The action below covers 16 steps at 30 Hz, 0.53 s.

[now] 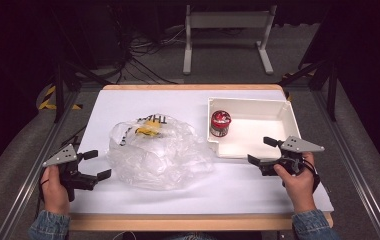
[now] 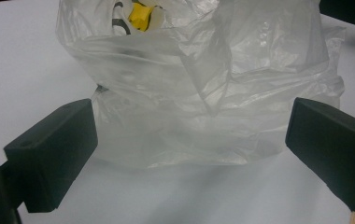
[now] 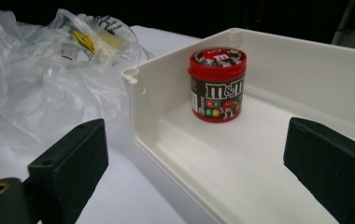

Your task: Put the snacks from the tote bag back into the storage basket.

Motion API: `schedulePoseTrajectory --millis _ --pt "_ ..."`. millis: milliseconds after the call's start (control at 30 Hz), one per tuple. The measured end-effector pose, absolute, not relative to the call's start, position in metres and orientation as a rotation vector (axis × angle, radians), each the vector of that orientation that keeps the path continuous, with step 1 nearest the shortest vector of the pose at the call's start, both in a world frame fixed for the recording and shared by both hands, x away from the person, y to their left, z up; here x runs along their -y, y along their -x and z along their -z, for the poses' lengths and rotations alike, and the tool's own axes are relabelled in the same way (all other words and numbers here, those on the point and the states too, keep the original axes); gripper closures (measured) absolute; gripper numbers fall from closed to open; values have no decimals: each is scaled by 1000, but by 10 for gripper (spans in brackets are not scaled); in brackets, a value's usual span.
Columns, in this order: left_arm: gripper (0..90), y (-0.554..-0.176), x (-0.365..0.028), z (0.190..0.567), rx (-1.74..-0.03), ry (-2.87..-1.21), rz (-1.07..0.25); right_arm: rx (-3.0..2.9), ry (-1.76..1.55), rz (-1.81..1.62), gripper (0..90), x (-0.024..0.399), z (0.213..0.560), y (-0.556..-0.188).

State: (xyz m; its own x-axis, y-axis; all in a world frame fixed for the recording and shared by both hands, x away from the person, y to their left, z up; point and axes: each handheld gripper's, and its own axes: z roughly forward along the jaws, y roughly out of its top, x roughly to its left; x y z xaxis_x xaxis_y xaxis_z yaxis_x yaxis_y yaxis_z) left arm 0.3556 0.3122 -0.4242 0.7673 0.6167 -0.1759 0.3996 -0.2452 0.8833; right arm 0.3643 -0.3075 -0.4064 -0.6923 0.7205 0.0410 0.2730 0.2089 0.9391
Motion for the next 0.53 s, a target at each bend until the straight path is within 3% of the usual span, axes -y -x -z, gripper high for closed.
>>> schedulePoseTrajectory --millis 533 --pt "29 -358 -311 431 -781 -1858 -259 -2095 -996 -1410 76 306 417 -362"
